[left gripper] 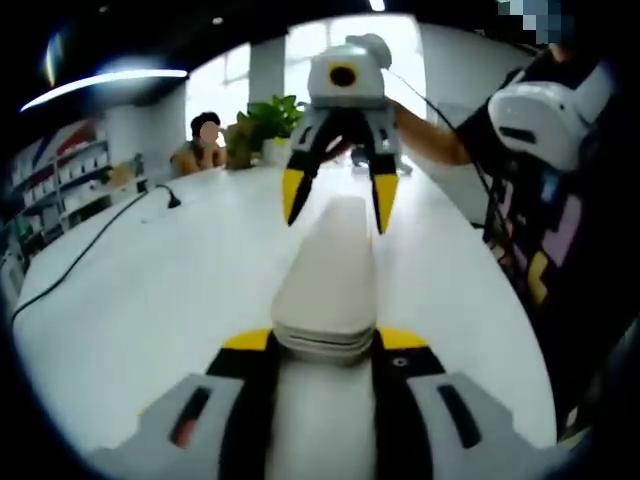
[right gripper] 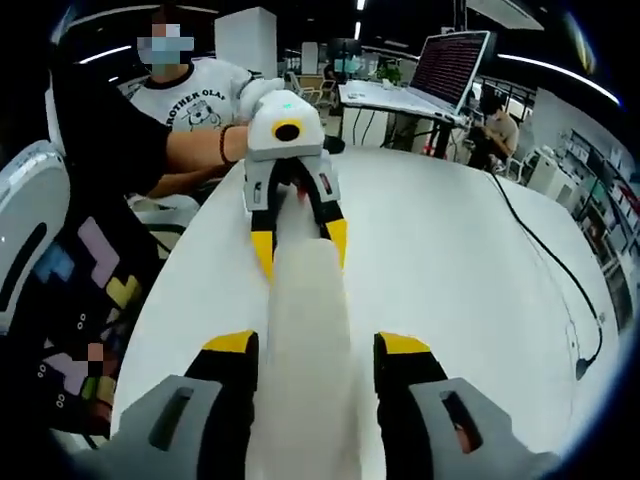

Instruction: Arrange the utensils inside the cutlery case until each visible utensil rests in its matching compartment.

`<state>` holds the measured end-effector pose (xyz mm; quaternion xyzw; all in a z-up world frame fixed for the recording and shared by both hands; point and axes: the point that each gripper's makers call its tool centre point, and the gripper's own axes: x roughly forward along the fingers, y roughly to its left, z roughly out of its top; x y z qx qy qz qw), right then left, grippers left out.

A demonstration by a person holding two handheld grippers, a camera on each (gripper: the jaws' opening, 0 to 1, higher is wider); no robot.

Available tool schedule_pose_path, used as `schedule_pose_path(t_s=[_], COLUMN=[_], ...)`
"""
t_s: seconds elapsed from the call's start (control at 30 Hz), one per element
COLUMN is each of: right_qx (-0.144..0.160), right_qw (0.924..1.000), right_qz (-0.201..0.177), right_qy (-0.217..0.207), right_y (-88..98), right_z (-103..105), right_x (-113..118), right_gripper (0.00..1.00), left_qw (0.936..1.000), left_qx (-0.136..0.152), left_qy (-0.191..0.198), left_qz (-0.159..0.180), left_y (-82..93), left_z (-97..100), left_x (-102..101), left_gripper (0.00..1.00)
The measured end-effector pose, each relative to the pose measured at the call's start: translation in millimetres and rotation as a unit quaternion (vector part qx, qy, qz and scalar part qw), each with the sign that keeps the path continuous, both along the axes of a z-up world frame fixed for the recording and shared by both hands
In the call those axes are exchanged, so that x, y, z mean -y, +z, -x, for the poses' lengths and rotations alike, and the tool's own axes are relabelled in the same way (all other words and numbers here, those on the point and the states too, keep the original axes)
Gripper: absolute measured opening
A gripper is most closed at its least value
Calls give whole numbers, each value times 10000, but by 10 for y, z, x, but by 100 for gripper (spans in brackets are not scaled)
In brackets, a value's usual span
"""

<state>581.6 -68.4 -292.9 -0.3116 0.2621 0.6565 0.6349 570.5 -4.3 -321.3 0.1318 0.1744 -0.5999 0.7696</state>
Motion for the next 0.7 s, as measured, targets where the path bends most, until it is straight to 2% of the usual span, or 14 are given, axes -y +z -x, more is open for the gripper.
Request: schedule_pose_path(t_s=[0.13,0.5,0.7], right_qx=[44,-218,-221], right_qw=[10000,9997,9996], right_qz=[51,22,7], right_qy=[2,104,180], right_y=[-48,-183,-179], right_z=[-21,85,89], right_x=[-8,-87,-86], right_gripper=[52,41,41], left_qw=[10000,10000,10000], left_qx=[1,10,22], left_qy=[3,10,14], left_qz=[6,26,70], left_y=[-3,-16,-18], left_z=[-1,2,13], left_x=[-15,-59,-56], left_gripper=[40,40,40])
